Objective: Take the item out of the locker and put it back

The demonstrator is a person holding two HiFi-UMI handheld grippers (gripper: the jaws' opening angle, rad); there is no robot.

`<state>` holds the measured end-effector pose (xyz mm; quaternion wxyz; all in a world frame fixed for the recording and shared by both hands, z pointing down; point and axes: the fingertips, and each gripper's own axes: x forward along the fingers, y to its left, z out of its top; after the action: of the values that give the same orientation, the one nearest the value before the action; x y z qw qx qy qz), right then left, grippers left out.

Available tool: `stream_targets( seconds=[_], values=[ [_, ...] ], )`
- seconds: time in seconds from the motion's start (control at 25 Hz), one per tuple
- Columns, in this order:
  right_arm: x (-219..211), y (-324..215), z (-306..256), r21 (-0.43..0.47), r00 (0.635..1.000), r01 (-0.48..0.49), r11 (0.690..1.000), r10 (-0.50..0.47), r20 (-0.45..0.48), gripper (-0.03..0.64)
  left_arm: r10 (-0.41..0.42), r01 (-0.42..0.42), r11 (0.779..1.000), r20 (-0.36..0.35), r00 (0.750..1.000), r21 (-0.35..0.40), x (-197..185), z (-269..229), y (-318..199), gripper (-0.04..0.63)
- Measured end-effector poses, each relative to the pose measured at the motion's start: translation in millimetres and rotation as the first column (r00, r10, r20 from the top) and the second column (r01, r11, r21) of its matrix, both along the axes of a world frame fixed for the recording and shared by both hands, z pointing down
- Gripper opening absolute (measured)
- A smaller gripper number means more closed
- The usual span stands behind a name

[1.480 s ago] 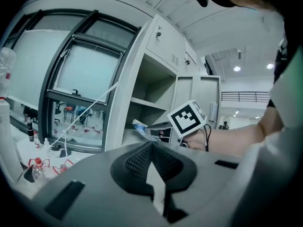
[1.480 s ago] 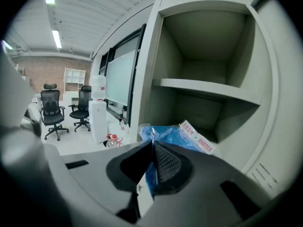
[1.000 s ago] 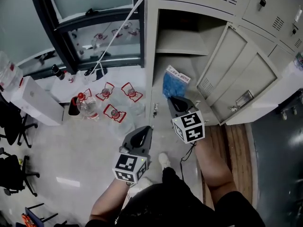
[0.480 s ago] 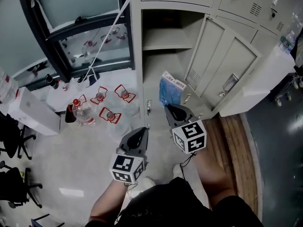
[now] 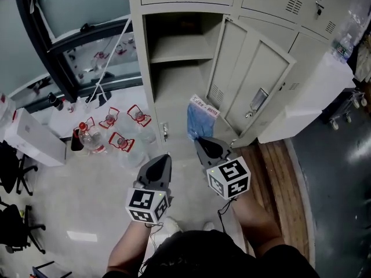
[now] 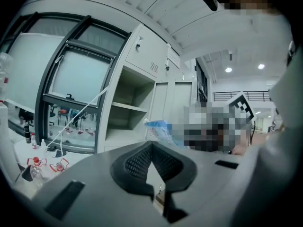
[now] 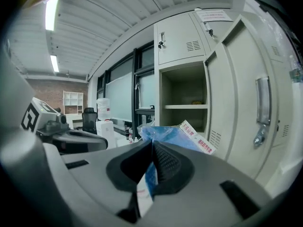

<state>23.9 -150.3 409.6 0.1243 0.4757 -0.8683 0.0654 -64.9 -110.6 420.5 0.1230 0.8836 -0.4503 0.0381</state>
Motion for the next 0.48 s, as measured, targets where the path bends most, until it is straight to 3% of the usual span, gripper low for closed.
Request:
stream_targets(
  seconds=[0.48],
  values=[
    [55.9, 39.7, 11.0, -0.016, 0.992, 0.115, 0.993, -0.114, 0.049, 0.011, -0.090, 0.090, 0.996, 0.035, 0.995, -0.016, 67.3, 6.1, 35.6, 0.004]
  ],
)
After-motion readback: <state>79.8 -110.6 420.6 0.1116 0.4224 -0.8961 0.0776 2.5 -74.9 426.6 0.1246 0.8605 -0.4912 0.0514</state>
